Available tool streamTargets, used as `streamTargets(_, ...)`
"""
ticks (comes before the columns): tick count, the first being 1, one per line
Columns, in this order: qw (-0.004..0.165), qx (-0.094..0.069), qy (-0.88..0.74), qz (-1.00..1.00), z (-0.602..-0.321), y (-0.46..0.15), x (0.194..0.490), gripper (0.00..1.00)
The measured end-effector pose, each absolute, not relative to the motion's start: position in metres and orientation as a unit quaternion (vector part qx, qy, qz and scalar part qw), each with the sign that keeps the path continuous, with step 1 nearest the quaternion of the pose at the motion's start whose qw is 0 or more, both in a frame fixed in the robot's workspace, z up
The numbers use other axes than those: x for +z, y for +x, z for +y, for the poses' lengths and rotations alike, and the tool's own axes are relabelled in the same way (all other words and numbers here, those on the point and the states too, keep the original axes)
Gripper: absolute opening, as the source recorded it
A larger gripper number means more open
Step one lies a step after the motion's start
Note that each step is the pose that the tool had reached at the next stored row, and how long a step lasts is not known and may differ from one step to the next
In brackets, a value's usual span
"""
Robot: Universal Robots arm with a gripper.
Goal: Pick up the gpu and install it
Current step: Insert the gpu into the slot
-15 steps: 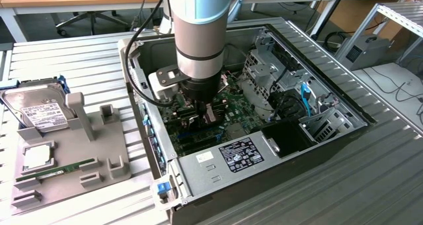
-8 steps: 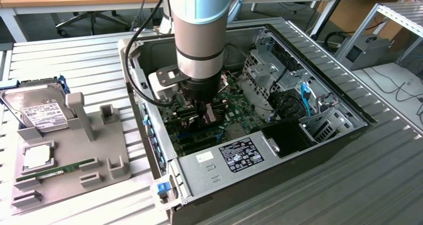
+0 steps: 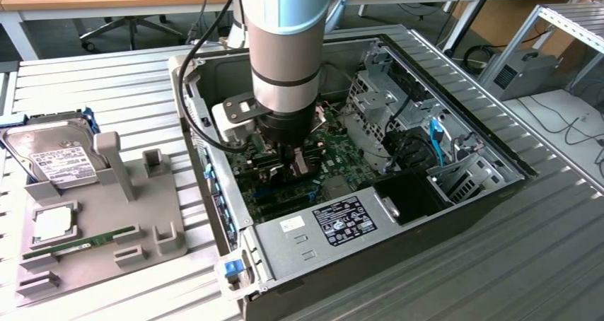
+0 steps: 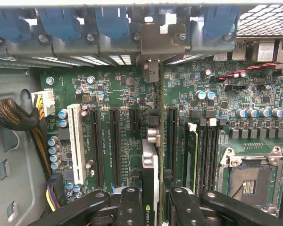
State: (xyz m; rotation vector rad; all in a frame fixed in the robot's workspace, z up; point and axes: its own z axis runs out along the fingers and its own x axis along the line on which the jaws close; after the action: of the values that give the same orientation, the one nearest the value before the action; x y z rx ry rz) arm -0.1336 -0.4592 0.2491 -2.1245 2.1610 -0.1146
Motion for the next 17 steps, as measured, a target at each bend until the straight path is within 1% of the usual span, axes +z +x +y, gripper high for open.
streamTargets(1,0.055,-0.037,-0.699,0.712,-0.4592,-0.1337,0.249,0.27)
streamTargets(2,0.055,-0.038,-0.699,0.712,-0.4592,-0.1337,0.2489,0.34)
streamTargets(3,0.055,-0.038,-0.7,0.712,-0.4592,-0.1337,0.249,0.34)
streamTargets(4,0.055,-0.038,-0.7,0.712,-0.4592,-0.1336,0.2491,0.4)
streamTargets(15,0.054,-0.038,-0.699,0.712,-0.4592,-0.1336,0.2516,0.4)
streamTargets(17,0.051,-0.034,-0.699,0.712,-0.4592,-0.1336,0.2516,0.4)
